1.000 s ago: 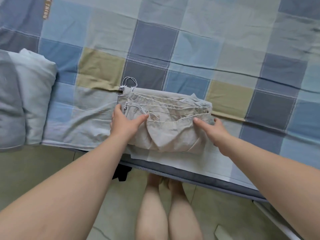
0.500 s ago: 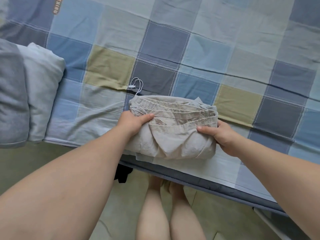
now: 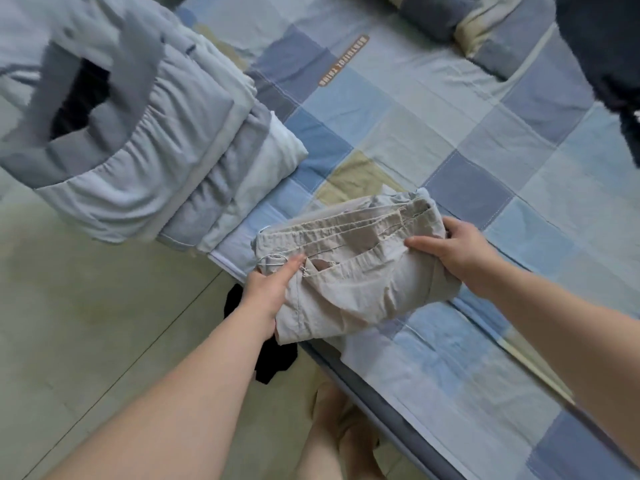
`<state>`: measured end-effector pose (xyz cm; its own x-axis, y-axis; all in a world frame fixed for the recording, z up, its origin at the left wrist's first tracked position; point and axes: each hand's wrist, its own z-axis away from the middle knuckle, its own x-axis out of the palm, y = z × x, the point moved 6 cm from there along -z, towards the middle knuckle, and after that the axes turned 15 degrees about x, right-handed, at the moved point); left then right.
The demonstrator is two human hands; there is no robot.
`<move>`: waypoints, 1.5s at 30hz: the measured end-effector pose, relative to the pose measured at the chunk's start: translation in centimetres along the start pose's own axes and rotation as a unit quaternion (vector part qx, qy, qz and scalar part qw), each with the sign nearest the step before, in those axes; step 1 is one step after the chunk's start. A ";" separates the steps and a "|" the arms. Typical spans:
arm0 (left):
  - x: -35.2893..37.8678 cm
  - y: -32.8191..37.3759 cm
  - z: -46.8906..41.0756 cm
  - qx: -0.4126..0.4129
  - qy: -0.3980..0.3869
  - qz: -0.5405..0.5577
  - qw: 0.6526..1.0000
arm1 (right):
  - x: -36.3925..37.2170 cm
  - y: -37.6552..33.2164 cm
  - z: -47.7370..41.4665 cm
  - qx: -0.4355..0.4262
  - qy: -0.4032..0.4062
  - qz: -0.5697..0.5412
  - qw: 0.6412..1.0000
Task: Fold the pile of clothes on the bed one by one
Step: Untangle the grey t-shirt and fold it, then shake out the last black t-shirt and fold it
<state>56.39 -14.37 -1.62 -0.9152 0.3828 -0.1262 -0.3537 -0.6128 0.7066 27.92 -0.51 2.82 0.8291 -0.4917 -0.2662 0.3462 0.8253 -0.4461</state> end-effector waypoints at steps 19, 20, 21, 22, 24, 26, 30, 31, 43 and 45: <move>-3.8 -1.6 -3.6 0.236 -0.062 -0.558 0.794 | 19.4 -4.0 -7.1 -0.224 0.115 0.560 0.789; -4.0 -1.9 -3.6 0.229 -0.068 -0.556 0.796 | 19.3 -3.9 -7.2 -0.214 0.113 0.571 0.785; -4.2 -2.0 -3.5 0.227 -0.067 -0.549 0.802 | 19.3 -4.0 -6.8 -0.209 0.113 0.575 0.783; -4.6 -2.0 -3.0 0.223 -0.060 -0.540 0.809 | 19.3 -4.0 -6.2 -0.205 0.109 0.576 0.784; -5.5 -2.0 -1.3 0.214 -0.037 -0.514 0.830 | 19.6 -3.6 -3.7 -0.203 0.082 0.567 0.794; -6.6 -2.6 1.1 0.188 -0.020 -0.491 0.850 | 20.5 -2.6 -0.1 -0.224 0.038 0.537 0.812; -10.2 -6.8 5.9 0.084 -0.024 -0.446 0.891 | 23.6 1.2 6.5 -0.239 -0.048 0.481 0.842; -11.3 -8.0 7.0 0.057 -0.033 -0.434 0.899 | 24.5 2.5 7.7 -0.227 -0.072 0.469 0.850; -25.5 -26.4 1.7 -0.095 -0.040 -0.359 0.928 | 38.6 17.4 2.6 -0.040 -0.131 0.429 0.893; -26.9 -29.4 -1.5 -0.072 -0.054 -0.376 0.922 | 41.8 19.8 -1.6 -0.046 -0.112 0.458 0.881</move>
<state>91.14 -7.66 -20.05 -0.3779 0.7993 -0.4671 -0.9098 -0.2272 0.3472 68.74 -5.17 -18.46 0.8120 0.4438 -0.3790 -0.5406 0.8167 -0.2019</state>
